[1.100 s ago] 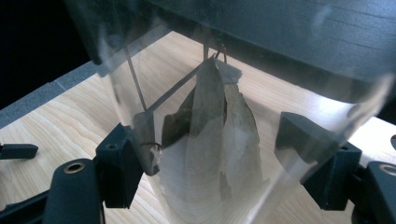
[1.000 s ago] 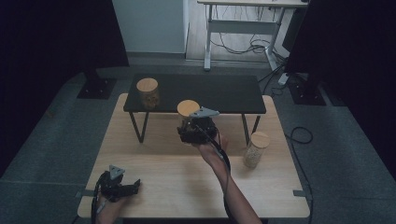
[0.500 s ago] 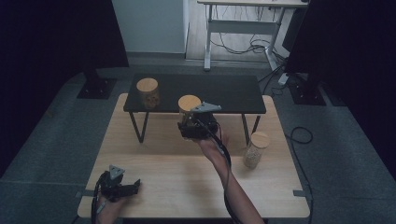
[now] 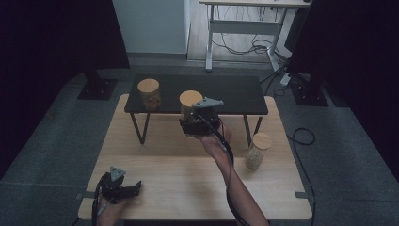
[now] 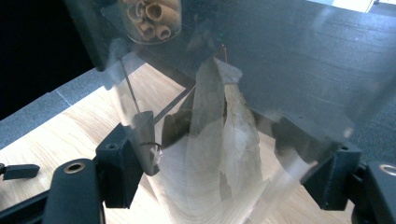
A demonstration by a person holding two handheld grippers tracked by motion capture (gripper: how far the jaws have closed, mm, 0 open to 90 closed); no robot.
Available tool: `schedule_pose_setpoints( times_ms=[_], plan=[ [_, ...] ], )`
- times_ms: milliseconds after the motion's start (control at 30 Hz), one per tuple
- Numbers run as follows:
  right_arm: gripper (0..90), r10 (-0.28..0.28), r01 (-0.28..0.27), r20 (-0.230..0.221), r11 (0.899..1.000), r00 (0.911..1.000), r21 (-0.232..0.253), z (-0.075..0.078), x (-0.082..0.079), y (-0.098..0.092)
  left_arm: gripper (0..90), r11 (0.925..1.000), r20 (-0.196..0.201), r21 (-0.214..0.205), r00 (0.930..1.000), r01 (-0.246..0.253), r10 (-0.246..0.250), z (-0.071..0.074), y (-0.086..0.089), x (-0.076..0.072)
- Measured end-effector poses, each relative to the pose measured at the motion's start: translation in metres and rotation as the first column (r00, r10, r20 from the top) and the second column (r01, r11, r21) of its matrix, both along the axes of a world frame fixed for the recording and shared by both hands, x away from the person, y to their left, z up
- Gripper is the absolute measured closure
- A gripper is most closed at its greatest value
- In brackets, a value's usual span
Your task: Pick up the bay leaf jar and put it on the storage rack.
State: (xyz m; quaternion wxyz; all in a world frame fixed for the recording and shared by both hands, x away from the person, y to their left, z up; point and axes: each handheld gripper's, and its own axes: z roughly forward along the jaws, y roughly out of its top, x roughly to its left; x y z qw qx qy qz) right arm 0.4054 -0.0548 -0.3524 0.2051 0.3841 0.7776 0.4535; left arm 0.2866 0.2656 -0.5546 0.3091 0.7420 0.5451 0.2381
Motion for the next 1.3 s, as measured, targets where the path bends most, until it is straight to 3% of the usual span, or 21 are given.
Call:
schedule_pose_setpoints(
  times_ms=[1300],
  plan=[
    [25.5,-0.024,0.024,-0.001,0.999,0.9997,0.025,0.041,0.017,-0.002,2.5,1.0000,-0.004,0.000,1.0000,0.000,0.000,0.000,0.000,0.000]
  ],
)
